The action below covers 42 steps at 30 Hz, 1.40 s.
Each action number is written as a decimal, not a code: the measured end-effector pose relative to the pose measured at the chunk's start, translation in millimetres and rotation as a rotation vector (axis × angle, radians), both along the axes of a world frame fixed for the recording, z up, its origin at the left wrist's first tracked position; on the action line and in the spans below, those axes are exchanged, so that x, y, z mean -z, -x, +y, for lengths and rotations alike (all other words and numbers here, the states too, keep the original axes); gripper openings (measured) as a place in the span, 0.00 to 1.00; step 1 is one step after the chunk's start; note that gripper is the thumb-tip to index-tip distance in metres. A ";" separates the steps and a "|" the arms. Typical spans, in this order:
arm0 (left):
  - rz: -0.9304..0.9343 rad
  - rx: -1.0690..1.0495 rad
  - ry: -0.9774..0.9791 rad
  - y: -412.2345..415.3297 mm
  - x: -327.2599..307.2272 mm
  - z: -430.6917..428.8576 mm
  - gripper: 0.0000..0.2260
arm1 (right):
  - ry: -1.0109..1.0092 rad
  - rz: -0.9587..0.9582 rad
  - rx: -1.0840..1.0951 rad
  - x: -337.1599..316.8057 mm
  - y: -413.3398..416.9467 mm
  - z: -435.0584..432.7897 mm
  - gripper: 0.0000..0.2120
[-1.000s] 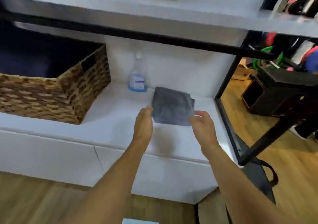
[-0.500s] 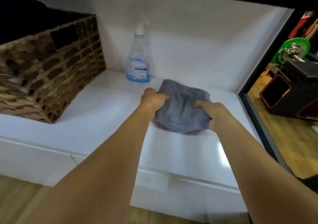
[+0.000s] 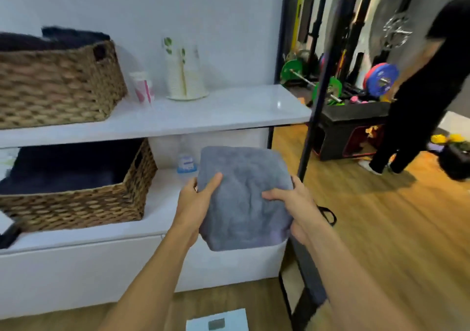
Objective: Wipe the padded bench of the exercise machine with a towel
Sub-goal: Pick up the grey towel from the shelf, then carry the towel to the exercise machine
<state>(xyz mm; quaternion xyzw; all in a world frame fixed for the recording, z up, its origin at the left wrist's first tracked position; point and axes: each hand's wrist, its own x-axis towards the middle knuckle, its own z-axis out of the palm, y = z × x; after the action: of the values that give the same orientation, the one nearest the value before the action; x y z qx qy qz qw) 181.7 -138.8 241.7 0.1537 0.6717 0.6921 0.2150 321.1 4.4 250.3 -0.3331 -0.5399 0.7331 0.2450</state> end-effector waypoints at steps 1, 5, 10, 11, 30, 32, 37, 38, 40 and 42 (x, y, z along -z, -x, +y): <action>0.042 0.007 -0.015 -22.0 -27.5 -4.3 0.15 | -0.009 0.049 0.012 -26.6 -26.6 -7.6 0.28; 0.172 0.045 -0.105 -122.3 -130.6 -3.3 0.12 | -0.077 0.199 0.117 -125.7 -133.9 -28.3 0.17; 0.257 0.156 -0.228 -278.3 -201.1 17.9 0.12 | -0.249 0.171 0.234 -196.8 -309.3 -31.7 0.15; 0.267 0.204 -0.253 -314.8 -206.1 25.0 0.13 | -0.277 0.135 0.255 -203.3 -351.4 -29.2 0.16; 0.085 0.966 -0.370 -861.6 -199.3 370.6 0.17 | -0.534 -0.030 1.248 -206.1 -890.2 174.1 0.10; 0.062 1.008 -0.365 -893.1 -204.5 428.7 0.18 | -0.547 -0.048 1.293 -214.2 -918.8 221.6 0.10; 0.059 1.087 -0.378 -972.1 -219.3 573.2 0.17 | -0.577 -0.088 1.372 -230.0 -993.1 353.1 0.12; 0.058 1.098 -0.383 -986.1 -216.6 602.7 0.15 | -0.580 -0.100 1.380 -227.8 -1007.0 382.3 0.12; 0.092 1.085 -0.382 -1011.8 -208.2 664.5 0.12 | -0.581 -0.106 1.399 -218.6 -1032.3 444.3 0.11; 0.124 1.059 -0.374 -1036.2 -198.8 732.5 0.12 | -0.592 -0.088 1.400 -206.3 -1057.1 512.8 0.09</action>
<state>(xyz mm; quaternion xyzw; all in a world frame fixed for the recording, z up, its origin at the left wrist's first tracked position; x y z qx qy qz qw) 1217.9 593.6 440.5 0.5457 0.3801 0.5867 0.4621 1378.2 517.3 456.6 -0.5473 -0.3860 0.2174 0.7100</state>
